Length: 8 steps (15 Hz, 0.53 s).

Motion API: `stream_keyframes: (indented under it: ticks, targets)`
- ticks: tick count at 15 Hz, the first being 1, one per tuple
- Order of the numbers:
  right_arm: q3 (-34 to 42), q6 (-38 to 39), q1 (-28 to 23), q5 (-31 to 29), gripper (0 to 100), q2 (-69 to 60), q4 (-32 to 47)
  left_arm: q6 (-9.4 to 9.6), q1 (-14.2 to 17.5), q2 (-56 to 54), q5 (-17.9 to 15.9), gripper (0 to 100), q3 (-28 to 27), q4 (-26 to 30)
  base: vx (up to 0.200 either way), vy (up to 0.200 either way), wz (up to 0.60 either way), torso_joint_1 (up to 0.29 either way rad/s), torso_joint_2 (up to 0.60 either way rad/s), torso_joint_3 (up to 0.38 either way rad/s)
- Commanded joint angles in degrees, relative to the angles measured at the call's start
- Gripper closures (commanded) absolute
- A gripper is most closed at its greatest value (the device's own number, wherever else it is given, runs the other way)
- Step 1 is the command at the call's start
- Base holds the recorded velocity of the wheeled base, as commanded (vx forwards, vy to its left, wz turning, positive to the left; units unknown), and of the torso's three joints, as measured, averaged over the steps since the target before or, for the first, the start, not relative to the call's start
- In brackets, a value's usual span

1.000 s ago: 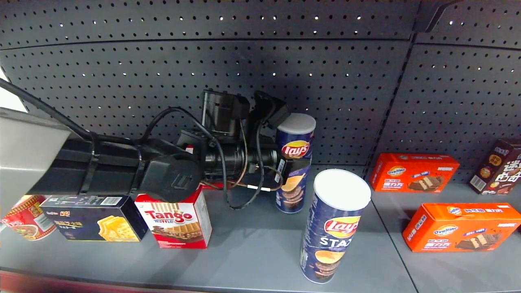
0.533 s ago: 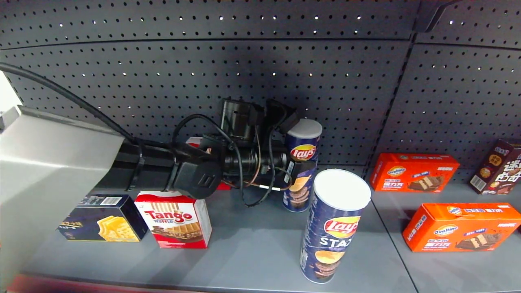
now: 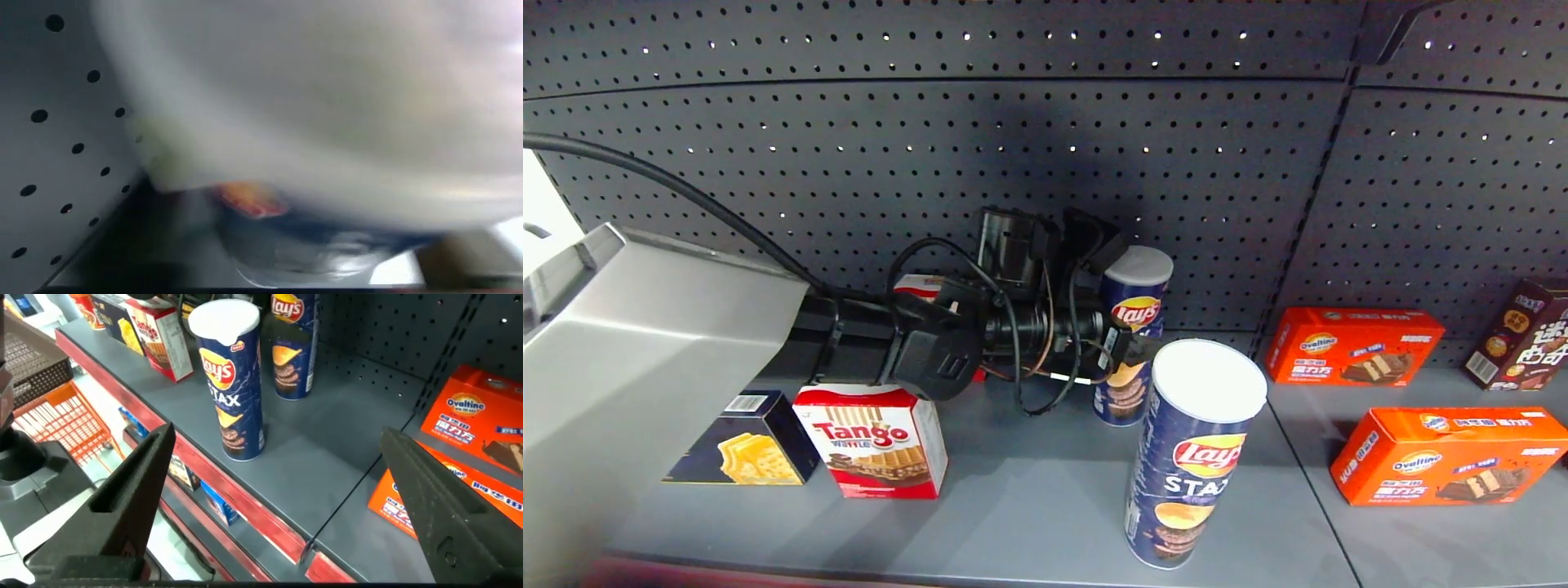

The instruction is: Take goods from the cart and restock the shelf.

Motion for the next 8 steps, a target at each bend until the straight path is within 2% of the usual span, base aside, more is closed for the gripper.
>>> stream_keyframes:
  ticks: [1, 5, 8]
  targets:
    - [0.0, 0.0, 0.1, 0.0, 0, 0.0, 0.0, 0.0, 0.0, -0.1, 0.0, 0, 0.2, 0.1, 0.0, 0.0, 0.0, 0.0, 0.0, 0.0]
    - [0.5, 0.0, 0.1, 0.0, 0, 0.0, -0.1, 0.0, 0.2, -2.2, 0.0, 0, 1.5, 0.1, 0.0, 0.0, 0.0, 0.0, 0.0, 0.0]
    - [0.6, 0.0, 0.2, 0.1, 0, 0.0, -0.1, 0.09, 0.8, -8.1, 0.0, 0, 6.5, 0.1, 0.0, 0.0, 0.0, 0.0, 0.0, 0.0]
